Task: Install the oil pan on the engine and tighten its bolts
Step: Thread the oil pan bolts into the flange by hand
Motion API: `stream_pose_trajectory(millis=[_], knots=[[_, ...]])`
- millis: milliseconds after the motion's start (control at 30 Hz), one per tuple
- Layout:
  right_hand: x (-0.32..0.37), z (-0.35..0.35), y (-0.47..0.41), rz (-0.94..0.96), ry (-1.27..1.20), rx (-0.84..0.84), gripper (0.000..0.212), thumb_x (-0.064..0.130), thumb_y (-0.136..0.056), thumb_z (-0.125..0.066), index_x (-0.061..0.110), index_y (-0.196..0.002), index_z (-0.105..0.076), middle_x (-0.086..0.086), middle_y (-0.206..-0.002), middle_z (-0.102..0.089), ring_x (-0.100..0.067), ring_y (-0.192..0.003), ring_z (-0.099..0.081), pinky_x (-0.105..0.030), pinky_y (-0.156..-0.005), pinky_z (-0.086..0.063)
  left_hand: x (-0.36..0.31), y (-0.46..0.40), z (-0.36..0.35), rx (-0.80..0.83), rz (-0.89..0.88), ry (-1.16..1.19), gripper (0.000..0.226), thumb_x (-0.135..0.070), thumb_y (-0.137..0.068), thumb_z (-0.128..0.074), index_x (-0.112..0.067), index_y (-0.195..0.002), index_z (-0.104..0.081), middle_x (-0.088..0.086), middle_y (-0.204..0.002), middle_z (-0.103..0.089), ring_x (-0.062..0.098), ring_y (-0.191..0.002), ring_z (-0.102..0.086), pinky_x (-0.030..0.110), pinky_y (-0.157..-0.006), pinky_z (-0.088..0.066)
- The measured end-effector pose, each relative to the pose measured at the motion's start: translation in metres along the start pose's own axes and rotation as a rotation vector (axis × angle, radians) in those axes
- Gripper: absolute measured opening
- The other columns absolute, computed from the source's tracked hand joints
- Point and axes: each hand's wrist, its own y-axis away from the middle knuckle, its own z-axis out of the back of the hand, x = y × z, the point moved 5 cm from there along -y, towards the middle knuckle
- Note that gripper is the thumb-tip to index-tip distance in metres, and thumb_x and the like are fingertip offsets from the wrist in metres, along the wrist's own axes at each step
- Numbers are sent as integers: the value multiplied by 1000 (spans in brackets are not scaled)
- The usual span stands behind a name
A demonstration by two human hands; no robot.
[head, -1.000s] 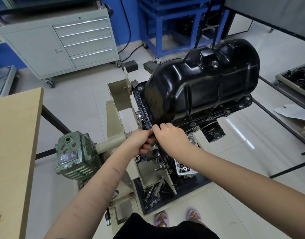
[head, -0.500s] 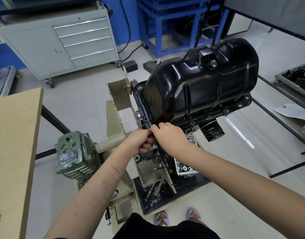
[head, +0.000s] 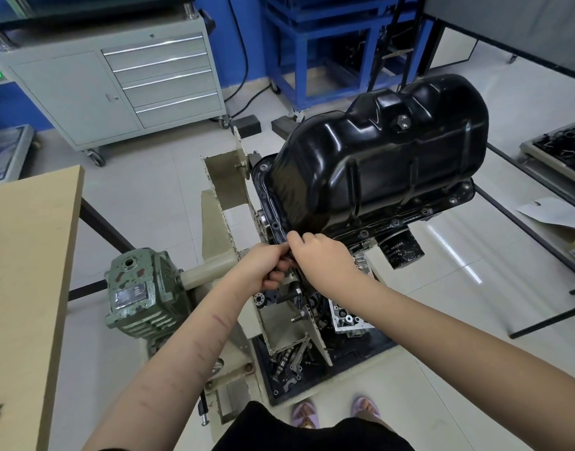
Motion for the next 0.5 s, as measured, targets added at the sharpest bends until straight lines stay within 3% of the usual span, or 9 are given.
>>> stream_pose_trajectory(millis=[133, 300, 333, 400, 433, 500], knots=[[4, 9, -1, 37, -6, -53, 40, 19, -24, -90, 14, -46, -57, 4, -39, -50, -10, -32, -50, -14, -27, -27, 0, 1, 0, 1, -1, 4, 41, -21, -98, -38, -12, -58, -40, -7, -34, -32, 4, -26, -20, 8, -32, -12], [4, 3, -3, 12, 43, 36, 39, 36, -34, -90, 16, -45, -58, 5, -40, -51, -5, -34, -51, -16, -29, -30, 0, 0, 0, 11, 9, 7, 43, -23, -98, -38, -13, -57, -40, -8, -34, -33, 4, -25, -20, 7, -31, -12], [1, 0, -1, 12, 48, 68, 34, 37, -45, -88, 17, -54, -62, 5, -49, -58, -6, -42, -57, -17, -34, -36, 0, 0, 0, 14, 10, 12, 43, -24, -98, -39, -13, -57, -40, -8, -34, -32, 4, -25, -20, 7, -31, -12], [-2, -8, 0, 30, -56, 144, 20, 27, -82, -65, 9, -91, -61, -5, -88, -65, -16, -81, -64, -25, -58, -47, 0, -1, 0, 16, 9, 22, 43, -26, -99, -40, -13, -58, -41, -8, -34, -32, 4, -25, -20, 6, -31, -13], [-3, -14, 0, 53, -105, 227, 19, 18, -92, -50, 5, -105, -54, -9, -104, -60, -23, -97, -59, -30, -69, -46, 0, -1, 0, 15, 9, 22, 44, -27, -98, -40, -11, -58, -42, -8, -34, -32, 4, -25, -20, 6, -31, -13], [-5, -15, -3, 15, -152, 299, 21, 9, -94, -38, 3, -113, -47, -13, -113, -54, -28, -106, -53, -34, -74, -44, 0, -2, 0, 12, 10, 19, 45, -29, -98, -41, -10, -57, -45, -8, -35, -32, 3, -25, -20, 6, -31, -13]])
